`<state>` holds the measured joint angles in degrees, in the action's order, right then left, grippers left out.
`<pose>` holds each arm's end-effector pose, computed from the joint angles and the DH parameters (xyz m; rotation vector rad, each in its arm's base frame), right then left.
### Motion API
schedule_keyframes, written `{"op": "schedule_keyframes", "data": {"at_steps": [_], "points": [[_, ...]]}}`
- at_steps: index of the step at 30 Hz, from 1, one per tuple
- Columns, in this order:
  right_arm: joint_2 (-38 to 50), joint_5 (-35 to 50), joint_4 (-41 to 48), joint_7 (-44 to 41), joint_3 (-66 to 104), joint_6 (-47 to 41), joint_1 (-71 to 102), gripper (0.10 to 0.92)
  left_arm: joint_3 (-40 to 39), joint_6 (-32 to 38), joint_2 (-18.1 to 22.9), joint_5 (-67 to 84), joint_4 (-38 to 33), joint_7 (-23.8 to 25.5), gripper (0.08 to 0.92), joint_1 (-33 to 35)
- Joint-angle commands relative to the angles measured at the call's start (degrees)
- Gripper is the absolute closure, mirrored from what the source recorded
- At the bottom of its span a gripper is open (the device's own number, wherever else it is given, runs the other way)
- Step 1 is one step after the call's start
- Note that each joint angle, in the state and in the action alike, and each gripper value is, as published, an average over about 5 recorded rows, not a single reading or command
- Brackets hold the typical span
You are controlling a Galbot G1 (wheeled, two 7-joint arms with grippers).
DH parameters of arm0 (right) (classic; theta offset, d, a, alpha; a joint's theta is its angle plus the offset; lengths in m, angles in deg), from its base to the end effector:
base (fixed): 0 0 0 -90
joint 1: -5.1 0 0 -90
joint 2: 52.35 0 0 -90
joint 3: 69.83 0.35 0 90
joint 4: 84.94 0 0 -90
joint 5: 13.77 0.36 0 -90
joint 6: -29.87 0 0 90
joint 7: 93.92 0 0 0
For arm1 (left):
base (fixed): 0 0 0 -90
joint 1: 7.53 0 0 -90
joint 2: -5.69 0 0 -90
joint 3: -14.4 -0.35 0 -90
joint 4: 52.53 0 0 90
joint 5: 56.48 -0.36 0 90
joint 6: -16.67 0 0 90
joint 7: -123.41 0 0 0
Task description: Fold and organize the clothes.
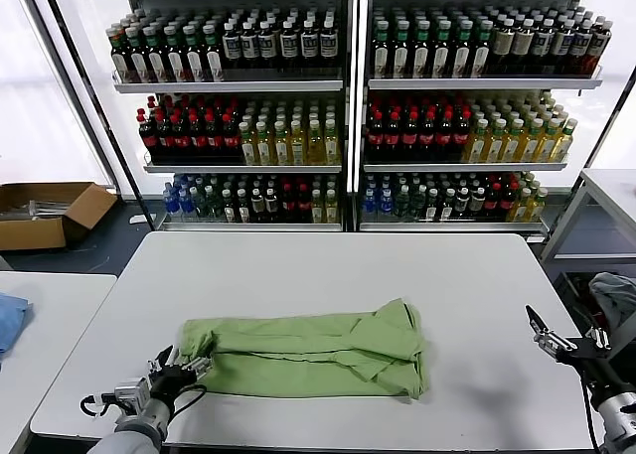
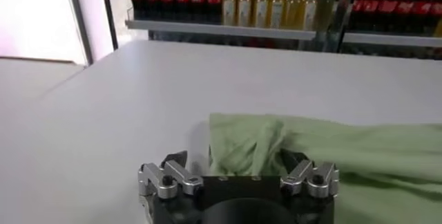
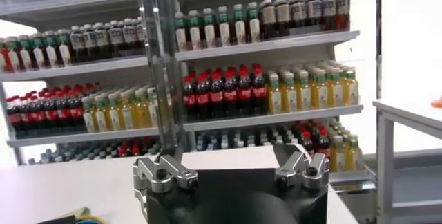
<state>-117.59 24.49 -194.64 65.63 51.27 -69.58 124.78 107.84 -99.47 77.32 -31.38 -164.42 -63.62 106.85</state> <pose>0.1856 -0.2547 -0.2604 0.0885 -3.0427 -0.1516 0.2218 0.0870 -0.3184 0.0425 -2.6308 0.0976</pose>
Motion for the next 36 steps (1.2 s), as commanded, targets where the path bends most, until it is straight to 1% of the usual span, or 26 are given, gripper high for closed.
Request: {"op": "schedule_keyframes", "data": {"at_steps": [1, 5, 14, 21, 25, 28, 33, 36], "points": [[-0.4, 1.8, 0.6, -1.1, 2.1, 1.1, 1.3, 0.203, -0.9, -0.1, 2.8, 0.1, 1.6, -2.4, 0.199, 0.2], [-0.1, 3.1, 1.1, -1.8, 2.1, 1.5, 1.5, 0.203, -1.4, 0.2, 3.9, -0.1, 2.1, -2.0, 0.293, 0.5], [0.6, 3.4, 1.1, -1.3, 1.5, 1.2, 1.0, 0.203, -1.2, 1.8, 5.4, -1.3, 1.7, -1.1, 0.553, 0.6], [0.6, 3.2, 0.2, -0.8, 0.6, 0.5, 0.3, 0.203, -0.8, 3.8, 5.6, -4.8, 0.4, 0.6, 0.761, 0.4], [0.3, 3.0, -0.2, -0.8, 0.4, 0.4, 0.2, 0.203, 0.0, 4.9, 5.1, -5.4, 0.1, 1.9, 0.864, 0.8], [0.1, 2.8, -0.4, -0.8, 0.3, 0.4, 0.3, 0.203, 1.5, 5.1, 3.9, -5.1, -0.1, 2.6, 0.892, 1.0], [-0.4, 2.6, -0.4, -0.7, 0.4, 0.5, 0.2, 0.203, 5.6, 4.7, 0.9, -3.9, -0.9, 4.3, 0.892, 0.2], [-0.4, 2.6, -0.5, -0.6, 0.4, 0.5, 0.2, 0.203, 8.3, 4.3, 0.0, -3.5, -1.0, 5.7, 0.892, -0.9]]}}
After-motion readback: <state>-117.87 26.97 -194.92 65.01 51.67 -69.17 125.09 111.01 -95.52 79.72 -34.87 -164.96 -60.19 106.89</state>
